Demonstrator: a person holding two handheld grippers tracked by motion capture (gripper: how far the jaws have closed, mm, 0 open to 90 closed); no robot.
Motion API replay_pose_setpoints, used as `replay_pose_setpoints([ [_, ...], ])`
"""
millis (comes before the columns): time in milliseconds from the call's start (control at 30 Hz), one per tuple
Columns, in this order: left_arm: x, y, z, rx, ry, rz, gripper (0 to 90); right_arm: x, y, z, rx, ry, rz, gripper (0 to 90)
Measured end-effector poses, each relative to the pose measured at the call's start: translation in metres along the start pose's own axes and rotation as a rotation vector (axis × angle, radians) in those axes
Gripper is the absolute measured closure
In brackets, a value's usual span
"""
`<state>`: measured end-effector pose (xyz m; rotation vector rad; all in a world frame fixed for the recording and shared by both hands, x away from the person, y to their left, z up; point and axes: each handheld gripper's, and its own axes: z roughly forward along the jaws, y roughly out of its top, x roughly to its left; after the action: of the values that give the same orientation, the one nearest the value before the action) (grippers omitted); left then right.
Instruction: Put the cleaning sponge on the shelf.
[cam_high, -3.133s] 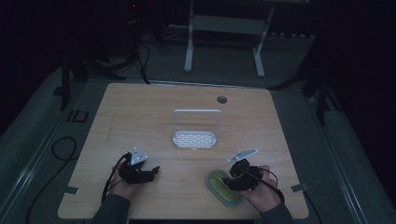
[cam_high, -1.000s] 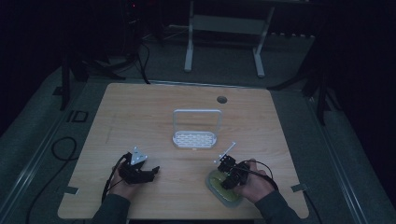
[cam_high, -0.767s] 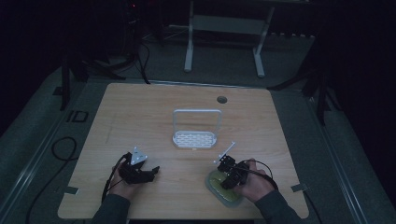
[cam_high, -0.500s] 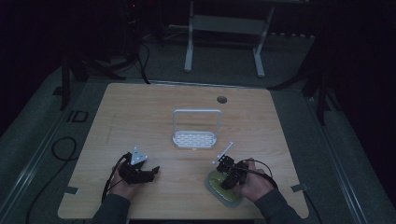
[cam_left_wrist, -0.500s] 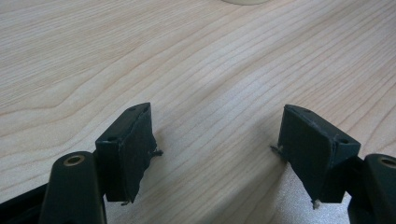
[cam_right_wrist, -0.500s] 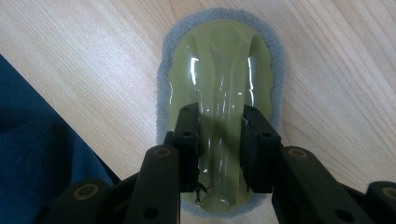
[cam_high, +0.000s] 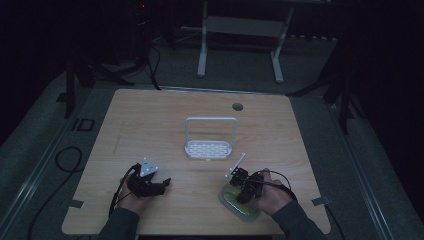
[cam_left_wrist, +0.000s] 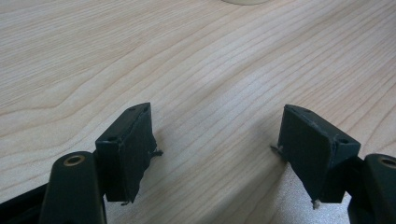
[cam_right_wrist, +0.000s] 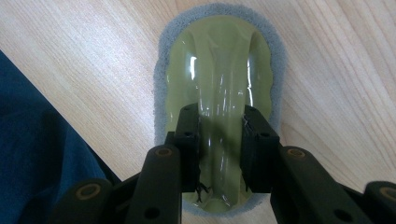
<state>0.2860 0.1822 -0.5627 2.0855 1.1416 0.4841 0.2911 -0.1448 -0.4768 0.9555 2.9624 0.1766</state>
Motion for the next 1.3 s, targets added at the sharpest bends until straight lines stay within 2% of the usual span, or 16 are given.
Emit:
replay_pose_setpoints([
  [400,0.0,0.0,0.0,0.0,0.0,0.0,26.9,-0.002,0.003,-0.005,-0.034,-0.004,-0.037,71.3],
  [633,0.0,0.0,0.0,0.0,0.0,0.0,26.9,-0.009,0.005,-0.009,-0.052,0.002,-0.048,71.3],
  [867,0.0,0.0,0.0,-0.002,0.0,-0.002,26.9,-0.016,0.008,-0.013,-0.079,-0.014,-0.061,71.4],
  [1033,0.0,0.0,0.0,-0.002,0.0,-0.004,26.9,-0.017,0.01,-0.011,-0.092,-0.031,-0.103,71.3],
  [1300,0.0,0.0,0.0,-0.002,0.001,-0.004,26.8,-0.019,0.013,-0.009,-0.115,-0.056,-0.138,71.4],
])
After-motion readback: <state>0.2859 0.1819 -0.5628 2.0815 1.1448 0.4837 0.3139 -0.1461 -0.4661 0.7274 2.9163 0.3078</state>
